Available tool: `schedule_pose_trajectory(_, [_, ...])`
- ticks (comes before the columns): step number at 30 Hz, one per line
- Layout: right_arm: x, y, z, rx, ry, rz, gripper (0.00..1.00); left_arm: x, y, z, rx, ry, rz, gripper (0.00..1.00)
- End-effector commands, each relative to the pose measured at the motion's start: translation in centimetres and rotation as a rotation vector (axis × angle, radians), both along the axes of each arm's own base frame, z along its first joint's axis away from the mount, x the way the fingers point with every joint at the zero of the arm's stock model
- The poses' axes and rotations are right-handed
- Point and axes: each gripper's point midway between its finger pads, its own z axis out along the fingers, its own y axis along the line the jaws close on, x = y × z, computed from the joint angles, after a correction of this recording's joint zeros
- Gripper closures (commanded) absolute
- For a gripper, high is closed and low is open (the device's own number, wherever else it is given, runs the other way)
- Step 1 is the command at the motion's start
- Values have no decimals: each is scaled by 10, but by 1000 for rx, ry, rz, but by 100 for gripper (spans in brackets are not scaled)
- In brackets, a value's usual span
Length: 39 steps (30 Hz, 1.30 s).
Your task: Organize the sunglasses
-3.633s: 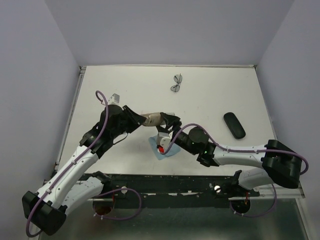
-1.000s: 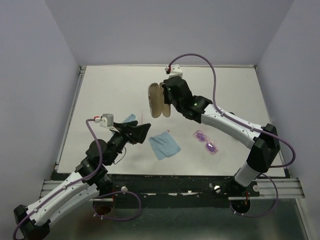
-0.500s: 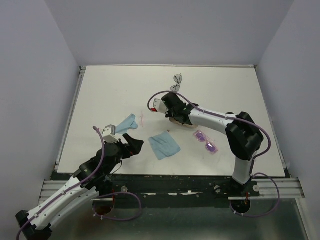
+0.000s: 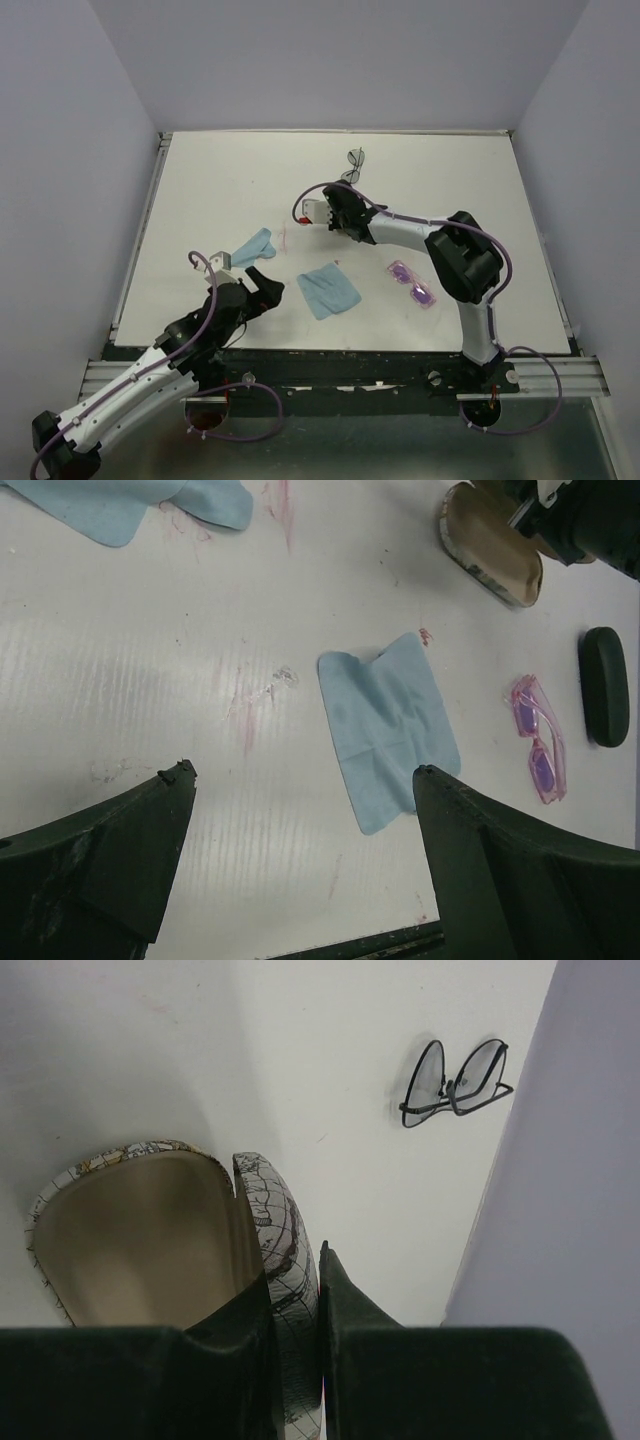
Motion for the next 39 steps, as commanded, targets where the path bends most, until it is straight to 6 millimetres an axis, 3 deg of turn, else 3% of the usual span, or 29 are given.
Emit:
schedule_pose_trajectory(1, [26,12,9,47,-69,26,87,4,2,4,6,18,46,1])
schedule_pose_trajectory(8, [24,13,9,80,-60,32,70,9,-1,6,25,32,51,1])
schedule_pose_trajectory(11, [23,13,10,90,-56,33,56,11,-5,7,24,36,45,1])
schedule_pose_trajectory(14, [24,13,9,94,-53,34,55,11,-8,9,19,43,34,1])
schedule_pose_trajectory(21, [33,17,32,158,-125,1,53,12,-11,9,23,53,27,1])
schedule_pose_trajectory(26, [33,15,75,274,-206,-48,52,11,-13,13,23,50,15,1])
schedule_pose_trajectory(32, [14,9,164,651,-290,-183,52,9,-12,15,55,61,-5,1])
schedule_pose_trajectory(33, [8,6,181,757,-299,-231,20,9,-12,17,58,62,-8,1])
schedule_pose_trajectory(35, [-5,-3,207,990,-298,-359,2,9,-15,18,66,65,-23,1])
schedule_pose_trajectory(36, [-14,-8,216,1094,-280,-416,0,9,-17,18,66,72,-32,1])
schedule_pose_trajectory(39, [-52,-14,206,1292,-128,-528,0,5,-26,12,83,103,-89,1])
